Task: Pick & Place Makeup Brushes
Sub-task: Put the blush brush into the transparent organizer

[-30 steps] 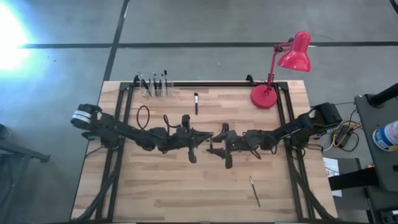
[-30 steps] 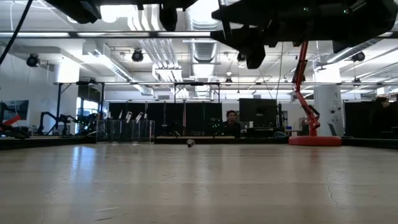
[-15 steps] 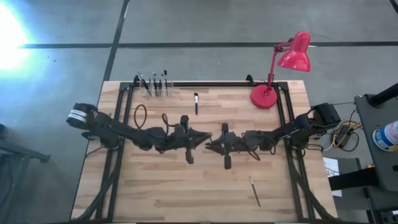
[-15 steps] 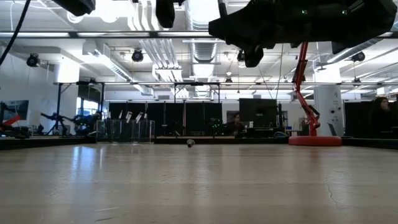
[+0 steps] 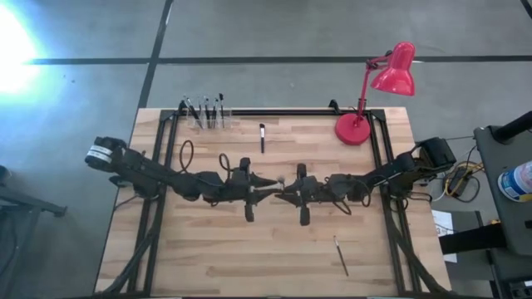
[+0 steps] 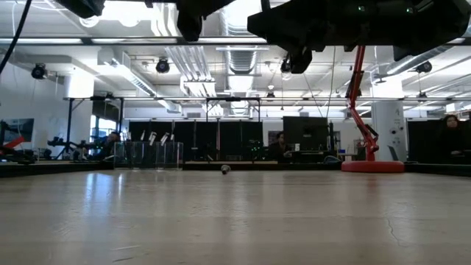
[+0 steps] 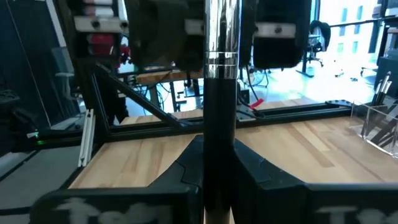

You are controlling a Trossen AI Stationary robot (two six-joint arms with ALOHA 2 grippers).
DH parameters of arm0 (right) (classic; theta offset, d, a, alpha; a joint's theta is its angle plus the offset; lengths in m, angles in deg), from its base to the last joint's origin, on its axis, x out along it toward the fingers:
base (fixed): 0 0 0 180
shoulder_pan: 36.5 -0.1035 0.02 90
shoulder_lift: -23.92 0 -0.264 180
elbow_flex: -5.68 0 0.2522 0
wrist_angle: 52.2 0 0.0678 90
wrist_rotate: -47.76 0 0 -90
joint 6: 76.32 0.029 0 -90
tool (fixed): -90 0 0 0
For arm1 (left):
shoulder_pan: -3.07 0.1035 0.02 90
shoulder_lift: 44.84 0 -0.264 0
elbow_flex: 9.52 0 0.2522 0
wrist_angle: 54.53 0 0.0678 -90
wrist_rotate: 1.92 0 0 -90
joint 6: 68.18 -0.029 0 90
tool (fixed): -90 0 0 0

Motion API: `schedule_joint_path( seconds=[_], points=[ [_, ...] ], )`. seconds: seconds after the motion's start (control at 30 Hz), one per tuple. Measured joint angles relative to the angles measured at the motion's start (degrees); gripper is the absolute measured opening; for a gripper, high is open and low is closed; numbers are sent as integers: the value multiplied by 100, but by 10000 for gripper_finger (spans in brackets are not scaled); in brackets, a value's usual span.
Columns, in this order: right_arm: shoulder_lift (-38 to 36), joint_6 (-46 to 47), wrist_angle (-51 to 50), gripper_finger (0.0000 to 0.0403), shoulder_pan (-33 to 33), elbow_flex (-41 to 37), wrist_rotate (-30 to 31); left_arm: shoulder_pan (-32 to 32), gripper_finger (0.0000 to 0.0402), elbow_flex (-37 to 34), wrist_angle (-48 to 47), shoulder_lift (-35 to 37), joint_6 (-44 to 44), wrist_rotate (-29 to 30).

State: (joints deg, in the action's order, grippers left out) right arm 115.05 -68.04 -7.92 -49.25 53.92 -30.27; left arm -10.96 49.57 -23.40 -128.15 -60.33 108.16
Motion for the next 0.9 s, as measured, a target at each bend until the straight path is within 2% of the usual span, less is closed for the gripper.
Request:
schedule_joint_path(
  seconds=[0.33, 0.9],
  points=[
    [11, -51, -81, 32, 0, 116, -115, 143, 99, 121, 174, -274, 20, -270],
    [13, -78, -129, 32, -4, 175, -170, 337, 95, 285, 182, -288, -171, -742]
  ],
)
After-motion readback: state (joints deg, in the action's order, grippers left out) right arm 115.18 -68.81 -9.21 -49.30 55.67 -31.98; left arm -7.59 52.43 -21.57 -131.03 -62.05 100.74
